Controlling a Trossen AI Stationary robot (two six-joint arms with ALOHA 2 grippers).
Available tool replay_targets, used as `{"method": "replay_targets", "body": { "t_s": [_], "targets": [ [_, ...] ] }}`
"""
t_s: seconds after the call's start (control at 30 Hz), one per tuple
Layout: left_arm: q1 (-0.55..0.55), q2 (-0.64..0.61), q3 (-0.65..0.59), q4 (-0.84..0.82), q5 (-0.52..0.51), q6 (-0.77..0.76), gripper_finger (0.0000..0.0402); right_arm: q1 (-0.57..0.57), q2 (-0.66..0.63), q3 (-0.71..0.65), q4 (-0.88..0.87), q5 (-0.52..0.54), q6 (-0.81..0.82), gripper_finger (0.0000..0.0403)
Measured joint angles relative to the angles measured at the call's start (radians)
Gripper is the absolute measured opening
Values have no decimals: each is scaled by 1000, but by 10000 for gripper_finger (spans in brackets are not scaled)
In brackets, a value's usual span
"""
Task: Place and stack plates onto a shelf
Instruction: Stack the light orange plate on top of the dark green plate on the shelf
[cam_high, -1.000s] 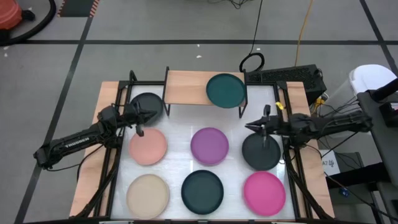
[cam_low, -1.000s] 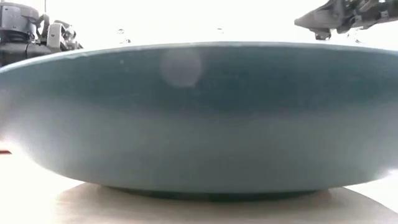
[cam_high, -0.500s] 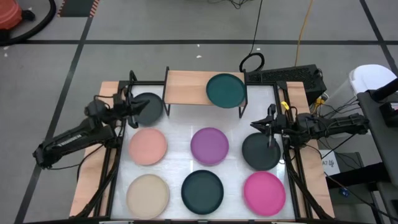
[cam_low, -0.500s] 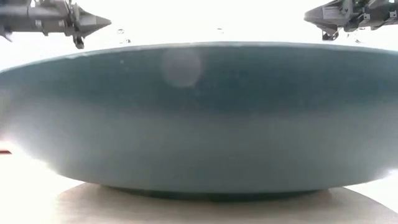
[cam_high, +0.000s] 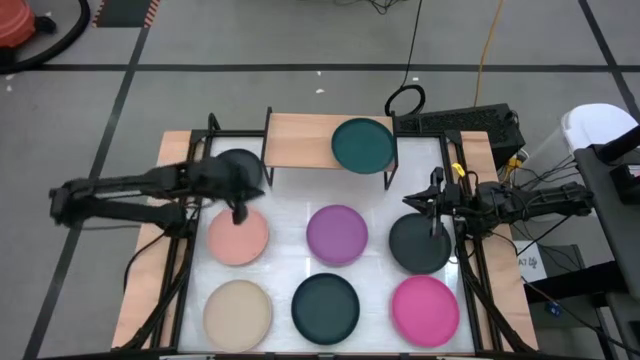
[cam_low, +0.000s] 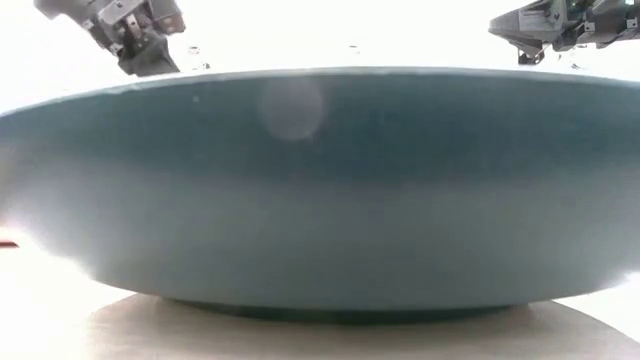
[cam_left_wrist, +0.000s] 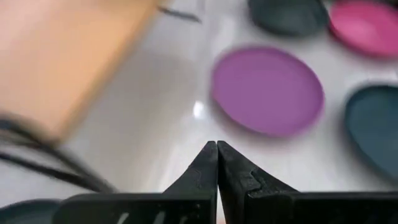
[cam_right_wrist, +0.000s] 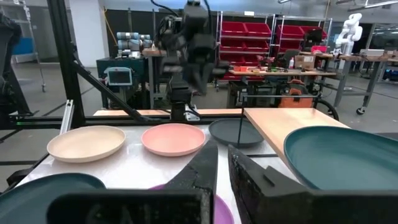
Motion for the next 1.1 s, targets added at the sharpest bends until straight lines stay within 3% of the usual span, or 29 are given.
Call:
{"method": "replay_targets", "body": {
  "t_s": [0.27, 0.47, 0.6, 0.7, 0.83, 1.1],
  "targets": [
    [-219, 283, 62, 116, -61, -19, 4, 0, 7, 0, 0, 0, 0, 22],
    [-306, 505, 60, 565, -72, 33, 4, 0, 28, 0, 22, 1, 1, 22],
    [-342, 656, 65, 803, -71, 161, 4, 0, 39, 0, 34, 0, 10, 22],
    [-348, 723, 90, 804, -82, 255, 4, 0, 42, 0, 28, -1, 27, 22],
    [-338, 750, 117, 732, -144, 259, 14, 0, 49, 0, 16, -2, 27, 22],
    [-331, 711, 230, 300, -362, 192, 90, 0, 75, 0, 13, -1, 28, 22]
  ]
}}
